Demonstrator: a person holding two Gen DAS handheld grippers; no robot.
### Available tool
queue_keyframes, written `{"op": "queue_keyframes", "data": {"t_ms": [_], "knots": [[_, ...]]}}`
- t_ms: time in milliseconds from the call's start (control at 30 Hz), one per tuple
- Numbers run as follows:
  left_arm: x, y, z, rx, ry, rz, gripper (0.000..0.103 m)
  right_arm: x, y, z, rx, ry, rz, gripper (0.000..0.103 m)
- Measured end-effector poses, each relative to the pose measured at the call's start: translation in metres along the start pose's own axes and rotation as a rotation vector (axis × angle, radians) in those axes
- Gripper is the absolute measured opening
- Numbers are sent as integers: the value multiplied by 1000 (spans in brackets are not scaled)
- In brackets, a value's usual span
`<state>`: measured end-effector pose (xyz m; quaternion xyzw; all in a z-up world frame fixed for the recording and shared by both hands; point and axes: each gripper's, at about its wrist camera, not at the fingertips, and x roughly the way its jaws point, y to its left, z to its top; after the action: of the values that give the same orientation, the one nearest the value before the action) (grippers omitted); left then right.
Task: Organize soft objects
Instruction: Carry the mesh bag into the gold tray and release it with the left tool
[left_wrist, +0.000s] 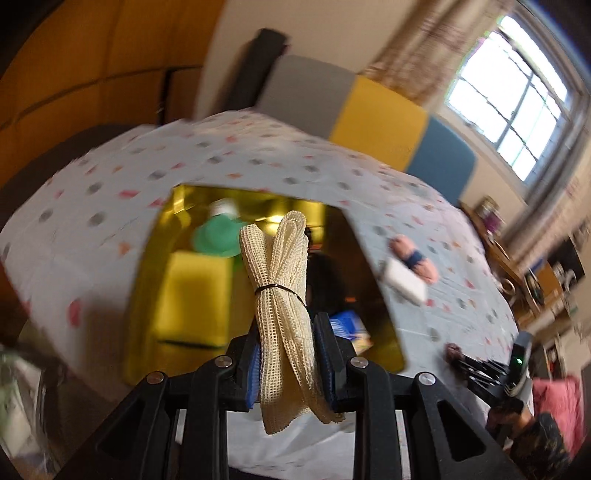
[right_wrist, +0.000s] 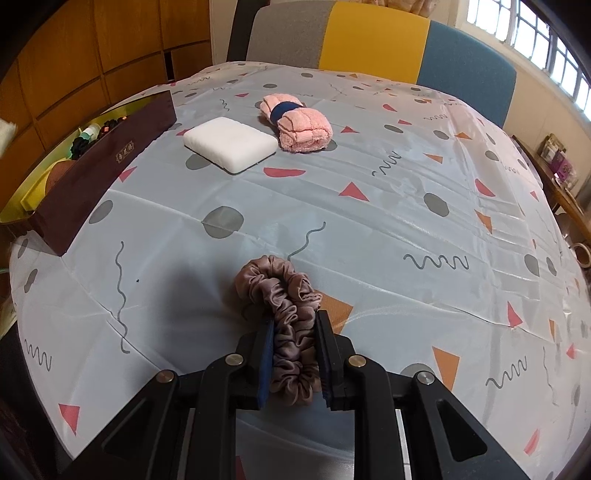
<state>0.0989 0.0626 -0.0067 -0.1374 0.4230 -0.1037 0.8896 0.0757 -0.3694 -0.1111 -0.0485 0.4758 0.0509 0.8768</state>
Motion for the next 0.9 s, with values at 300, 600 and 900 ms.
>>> {"op": "queue_keyframes", "data": {"t_ms": [300, 600, 900], "knots": [[48, 17, -8, -108, 146, -64, 25, 0, 1, 0, -2, 0, -5, 21], [113, 14, 10, -52, 261, 79, 25, 1, 1, 1, -7, 0, -7, 22], [123, 29, 30, -32, 253, 159, 31, 1, 3, 1, -12, 0, -13, 22]]}}
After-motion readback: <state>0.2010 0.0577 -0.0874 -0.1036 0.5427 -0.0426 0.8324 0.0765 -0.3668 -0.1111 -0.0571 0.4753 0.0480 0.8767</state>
